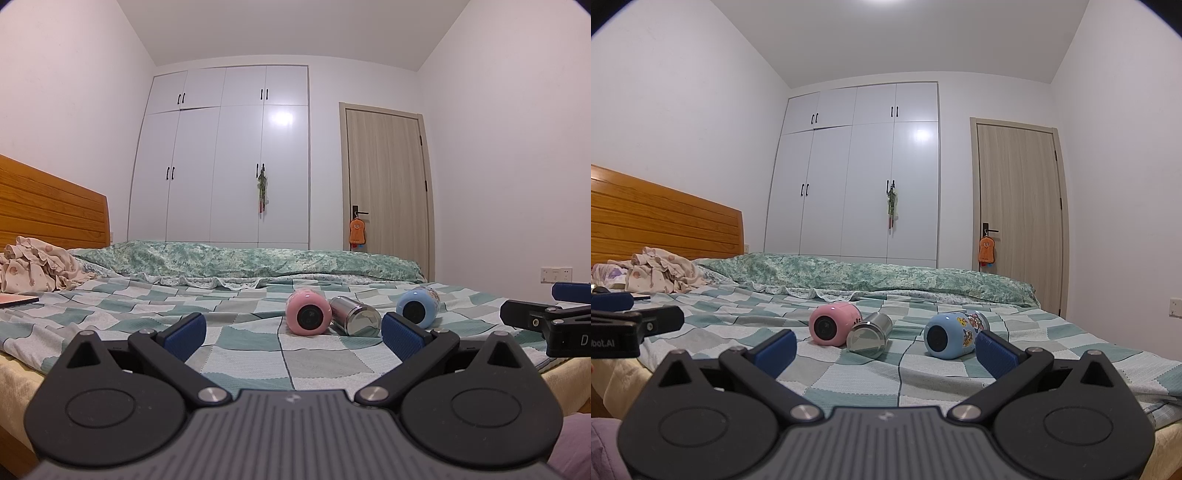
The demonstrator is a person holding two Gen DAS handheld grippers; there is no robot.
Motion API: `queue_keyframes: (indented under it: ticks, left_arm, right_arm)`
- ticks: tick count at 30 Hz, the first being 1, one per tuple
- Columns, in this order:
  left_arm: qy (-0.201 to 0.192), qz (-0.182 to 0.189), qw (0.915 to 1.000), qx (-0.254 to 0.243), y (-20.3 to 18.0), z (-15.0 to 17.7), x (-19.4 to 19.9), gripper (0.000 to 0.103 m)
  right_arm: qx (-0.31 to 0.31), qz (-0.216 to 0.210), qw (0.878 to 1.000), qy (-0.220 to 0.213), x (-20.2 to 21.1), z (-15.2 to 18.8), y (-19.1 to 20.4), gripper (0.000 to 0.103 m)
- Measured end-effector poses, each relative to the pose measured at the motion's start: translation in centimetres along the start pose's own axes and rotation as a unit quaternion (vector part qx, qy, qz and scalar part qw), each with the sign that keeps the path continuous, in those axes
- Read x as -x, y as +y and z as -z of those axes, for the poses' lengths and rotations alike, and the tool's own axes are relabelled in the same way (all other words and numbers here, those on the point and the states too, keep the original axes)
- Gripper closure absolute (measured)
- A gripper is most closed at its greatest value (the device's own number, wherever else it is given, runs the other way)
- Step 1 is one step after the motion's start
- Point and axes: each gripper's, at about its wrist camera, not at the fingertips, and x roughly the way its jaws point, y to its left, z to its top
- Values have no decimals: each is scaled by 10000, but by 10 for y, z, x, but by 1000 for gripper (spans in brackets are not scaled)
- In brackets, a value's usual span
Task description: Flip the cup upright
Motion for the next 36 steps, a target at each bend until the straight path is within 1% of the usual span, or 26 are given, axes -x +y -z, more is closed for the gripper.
queue_keyframes:
  ticks: [6,9,13,17,22,28,31,33,36]
  left_arm:
    - [-10,-31,10000,-38,-4,-4,1,0]
    - [6,-30,10000,-54,-5,-6,-1,0]
    - [96,31,9999,-48,-1,-12,-6,0]
    - [81,-42,9997,-205,8,-25,-17,0]
    - [246,-97,9992,-300,26,-43,-44,0]
    - [596,48,9968,-526,51,-57,-87,0]
    - [701,100,9955,-622,62,-62,-108,0]
    - [751,145,9947,-682,68,-63,-122,0]
    - [922,252,9926,-745,75,-64,-143,0]
  right_arm:
    - [61,24,10000,26,-1,-3,1,0]
    - [186,29,9998,84,-2,-3,5,0]
    - [137,-288,9988,359,-10,-11,4,0]
    - [121,-459,9980,420,-25,-25,8,0]
    - [297,-633,9958,592,-59,-43,23,0]
    - [279,-764,9931,841,-112,-66,37,0]
    - [273,-790,9918,966,-141,-76,45,0]
    - [308,-803,9903,1095,-163,-83,51,0]
    - [334,-844,9859,1407,-197,-91,59,0]
